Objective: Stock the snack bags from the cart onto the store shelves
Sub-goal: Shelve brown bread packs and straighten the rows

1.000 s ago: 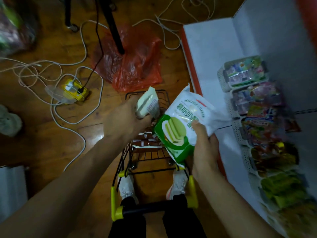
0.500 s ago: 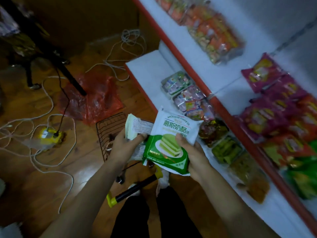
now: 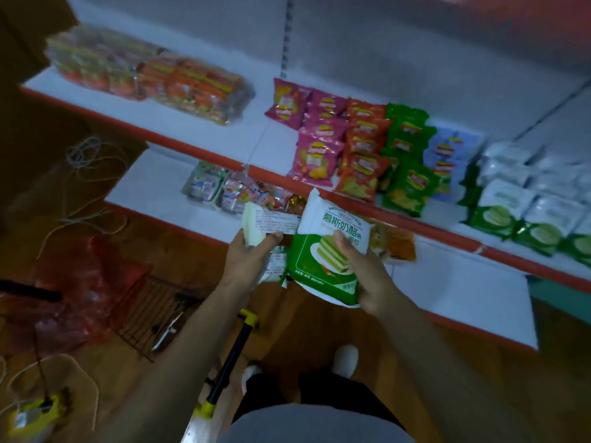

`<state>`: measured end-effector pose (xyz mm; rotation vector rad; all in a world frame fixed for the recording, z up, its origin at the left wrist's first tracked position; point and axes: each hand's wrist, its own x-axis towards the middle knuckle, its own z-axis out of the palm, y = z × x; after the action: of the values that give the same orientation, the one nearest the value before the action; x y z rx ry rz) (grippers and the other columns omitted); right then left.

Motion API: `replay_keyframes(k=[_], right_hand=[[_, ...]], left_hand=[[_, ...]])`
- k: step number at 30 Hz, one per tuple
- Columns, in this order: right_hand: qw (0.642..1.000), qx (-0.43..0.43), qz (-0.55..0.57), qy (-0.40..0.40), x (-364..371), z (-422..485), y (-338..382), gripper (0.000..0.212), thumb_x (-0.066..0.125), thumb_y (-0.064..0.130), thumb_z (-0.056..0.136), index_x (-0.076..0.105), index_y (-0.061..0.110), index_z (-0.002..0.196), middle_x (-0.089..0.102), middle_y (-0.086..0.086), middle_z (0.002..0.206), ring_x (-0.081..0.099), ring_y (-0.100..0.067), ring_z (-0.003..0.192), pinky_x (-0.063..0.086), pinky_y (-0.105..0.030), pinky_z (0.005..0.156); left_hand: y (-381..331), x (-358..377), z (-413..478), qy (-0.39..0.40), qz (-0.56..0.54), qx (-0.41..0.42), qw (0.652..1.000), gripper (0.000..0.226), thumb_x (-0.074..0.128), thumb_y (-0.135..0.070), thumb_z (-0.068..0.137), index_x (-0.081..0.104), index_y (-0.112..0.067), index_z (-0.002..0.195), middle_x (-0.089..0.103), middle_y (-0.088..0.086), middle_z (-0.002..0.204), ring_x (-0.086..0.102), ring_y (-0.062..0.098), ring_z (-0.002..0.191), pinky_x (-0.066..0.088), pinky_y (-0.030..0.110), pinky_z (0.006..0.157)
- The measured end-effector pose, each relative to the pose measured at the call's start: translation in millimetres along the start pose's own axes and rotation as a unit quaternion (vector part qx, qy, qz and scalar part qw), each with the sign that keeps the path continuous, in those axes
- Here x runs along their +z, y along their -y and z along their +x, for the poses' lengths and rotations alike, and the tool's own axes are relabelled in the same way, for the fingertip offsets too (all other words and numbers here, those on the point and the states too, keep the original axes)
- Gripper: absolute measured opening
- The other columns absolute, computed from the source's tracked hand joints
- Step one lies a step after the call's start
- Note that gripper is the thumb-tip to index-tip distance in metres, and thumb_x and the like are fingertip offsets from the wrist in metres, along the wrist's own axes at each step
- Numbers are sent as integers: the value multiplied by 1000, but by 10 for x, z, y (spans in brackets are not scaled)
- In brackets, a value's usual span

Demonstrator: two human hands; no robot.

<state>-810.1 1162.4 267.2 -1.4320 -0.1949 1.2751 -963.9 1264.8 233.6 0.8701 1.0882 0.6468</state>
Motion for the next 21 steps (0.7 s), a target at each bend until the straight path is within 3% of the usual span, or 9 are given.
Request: replay_keyframes(k=[2, 4, 8, 10, 13, 16, 18, 21], right_hand=[[999, -14, 22, -29, -225, -119, 46, 23, 67, 20, 83, 63, 24, 105, 72, -8, 108, 70, -22, 93, 58, -40, 80], [997, -30, 32, -56, -472, -252, 88, 39, 72, 21, 75, 63, 19, 113, 70, -11, 113, 69, -26, 100, 55, -45, 87], [991, -48, 59, -107, -1049, -539, 181, 61, 77, 28, 62, 61, 14, 119, 72, -10, 106, 71, -25, 94, 60, -38, 76], [988, -56, 69, -125, -1414, -706, 264, 52, 76, 26, 64, 65, 14, 113, 73, -10, 103, 71, -25, 90, 60, -37, 74], [982, -82, 97, -137, -2049, -992, 387, 28, 73, 18, 75, 67, 14, 102, 75, -8, 94, 73, -21, 79, 60, -32, 63], [974, -106, 134, -151, -2724, -1292, 456, 23, 71, 15, 79, 67, 14, 101, 75, -7, 92, 73, -21, 77, 59, -32, 61], [968, -113, 156, -158, -3123, -1471, 467, 33, 73, 19, 75, 67, 13, 107, 74, -12, 101, 72, -26, 87, 60, -39, 71], [961, -122, 186, -167, -3681, -1721, 454, 52, 75, 24, 68, 63, 11, 117, 71, -14, 108, 69, -32, 99, 57, -46, 81]], left_hand=[[40, 242, -50, 23, 14, -6, 1000, 25, 74, -17, 79, 63, -23, 102, 70, 10, 105, 68, 30, 94, 54, 49, 87], [81, 521, -136, 42, 27, -12, 999, 29, 72, -19, 81, 62, -19, 109, 70, 12, 107, 68, 31, 94, 55, 47, 85], [246, 1111, -318, 66, 42, -44, 996, 28, 70, -22, 82, 60, -19, 108, 69, 14, 105, 67, 34, 94, 54, 50, 87], [349, 1467, -410, 85, 41, -58, 994, 28, 72, -26, 80, 61, -21, 106, 69, 14, 108, 66, 35, 97, 51, 54, 90], [522, 2085, -637, 136, 44, -71, 987, 52, 74, -33, 76, 56, -20, 123, 66, 10, 118, 65, 31, 102, 52, 49, 91], [760, 2749, -925, 165, 34, -88, 982, 56, 73, -34, 78, 52, -17, 128, 65, 9, 120, 64, 31, 104, 53, 48, 89], [941, 3170, -1121, 177, 21, -105, 978, 51, 70, -27, 82, 53, -13, 128, 67, 15, 114, 67, 36, 99, 57, 48, 79], [1209, 3731, -1439, 192, 13, -123, 974, 48, 67, -22, 85, 53, -9, 129, 69, 18, 110, 70, 35, 90, 58, 37, 60]])
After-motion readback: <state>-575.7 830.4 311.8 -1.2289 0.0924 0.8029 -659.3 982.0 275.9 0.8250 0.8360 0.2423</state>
